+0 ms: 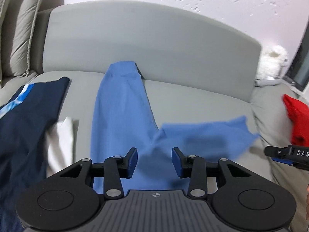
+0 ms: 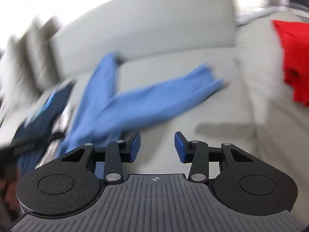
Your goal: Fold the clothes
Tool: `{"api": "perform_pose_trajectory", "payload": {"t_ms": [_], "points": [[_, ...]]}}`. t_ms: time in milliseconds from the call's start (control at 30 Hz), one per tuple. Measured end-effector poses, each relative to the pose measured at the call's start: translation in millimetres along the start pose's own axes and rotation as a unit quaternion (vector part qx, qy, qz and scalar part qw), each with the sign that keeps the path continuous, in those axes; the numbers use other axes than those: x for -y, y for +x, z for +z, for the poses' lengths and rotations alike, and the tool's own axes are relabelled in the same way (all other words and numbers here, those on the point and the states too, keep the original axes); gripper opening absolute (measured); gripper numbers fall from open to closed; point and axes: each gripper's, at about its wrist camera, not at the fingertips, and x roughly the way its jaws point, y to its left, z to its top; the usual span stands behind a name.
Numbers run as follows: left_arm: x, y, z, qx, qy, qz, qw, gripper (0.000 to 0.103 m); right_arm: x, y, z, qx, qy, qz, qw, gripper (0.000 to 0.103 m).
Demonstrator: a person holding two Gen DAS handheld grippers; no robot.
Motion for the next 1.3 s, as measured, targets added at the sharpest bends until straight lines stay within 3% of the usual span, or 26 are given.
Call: {"api": "perform_pose_trajectory", "payload": {"t_ms": [200,300,433,500,533,633,700,967,1167,1300], "points": [[-24,20,7,-0.006,-0.034,0.028,0.9990,0.038,45,66,30,-0.012,0.117,-0.021,0.993,0.045],[-35,22,6,-0.008,-0.041,0.037,0.9984,0.039,65,96,27,-0.029,0.164,-0.002,0.986,0.046],[-45,22,7,0.000,-0.046,0.047,0.9978,0.040,71,106,20,-0.002,0.185,0.027,0.982,0.044],[-50,21,7,0.005,-0.053,0.048,0.9974,0.040,70,108,20,0.002,0.185,0.031,0.982,0.032],[-53,20,8,0.009,-0.055,0.050,0.9972,0.040,63,109,24,-0.001,0.171,0.019,0.985,0.011],[-68,15,8,0.026,-0.068,0.058,0.9957,0.040,33,96,38,0.003,0.113,-0.014,0.993,0.006],[-78,12,7,0.033,-0.081,0.059,0.9944,0.040,20,88,46,0.000,0.096,-0.013,0.995,0.006],[-123,3,11,0.068,-0.120,0.050,0.9892,0.040,-122,64,96,0.011,-0.008,0.014,1.000,0.006],[-155,-3,8,0.092,-0.148,0.044,0.9837,0.040,-228,96,140,0.029,-0.064,0.024,0.997,0.006],[-177,2,2,0.085,-0.182,0.083,0.9760,0.040,-291,152,156,0.021,-0.093,0.010,0.995,0.006]]}}
